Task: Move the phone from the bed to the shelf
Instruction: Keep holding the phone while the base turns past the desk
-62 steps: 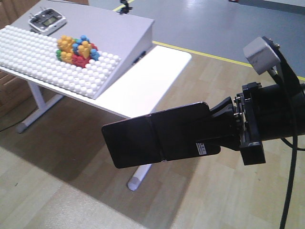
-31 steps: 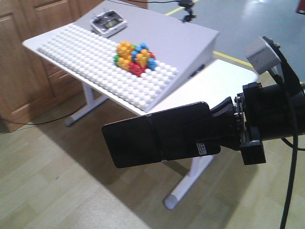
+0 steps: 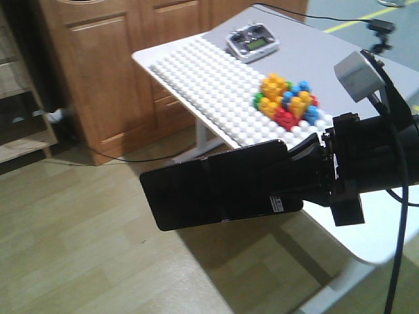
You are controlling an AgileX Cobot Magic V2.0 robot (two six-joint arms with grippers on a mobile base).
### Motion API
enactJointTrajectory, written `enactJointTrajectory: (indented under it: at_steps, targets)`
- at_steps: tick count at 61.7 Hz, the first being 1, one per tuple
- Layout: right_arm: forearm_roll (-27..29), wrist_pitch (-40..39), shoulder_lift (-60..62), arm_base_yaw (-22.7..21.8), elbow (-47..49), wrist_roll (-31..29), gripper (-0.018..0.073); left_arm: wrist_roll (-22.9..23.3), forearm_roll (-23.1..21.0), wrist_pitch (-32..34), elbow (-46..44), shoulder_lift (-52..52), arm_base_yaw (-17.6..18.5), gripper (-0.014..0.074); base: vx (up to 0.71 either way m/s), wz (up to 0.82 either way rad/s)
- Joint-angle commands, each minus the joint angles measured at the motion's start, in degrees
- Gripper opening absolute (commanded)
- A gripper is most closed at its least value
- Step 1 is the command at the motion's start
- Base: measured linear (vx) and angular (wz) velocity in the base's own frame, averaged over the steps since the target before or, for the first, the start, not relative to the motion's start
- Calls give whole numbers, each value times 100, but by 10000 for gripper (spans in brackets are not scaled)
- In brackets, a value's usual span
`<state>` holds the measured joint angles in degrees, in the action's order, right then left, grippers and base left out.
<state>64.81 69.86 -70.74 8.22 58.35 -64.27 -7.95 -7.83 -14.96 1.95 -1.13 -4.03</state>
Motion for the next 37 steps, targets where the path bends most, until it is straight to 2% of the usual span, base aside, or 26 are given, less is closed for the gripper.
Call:
enactJointTrajectory:
  at_steps: [1,37]
  targets:
    - [498,353,159,-1,156,-19,-1,22,-54,413,15,-27,28,1,21,51]
    - [498,353,159,-1,156,-19,-1,22,-54,413,15,-27,28,1,22,45]
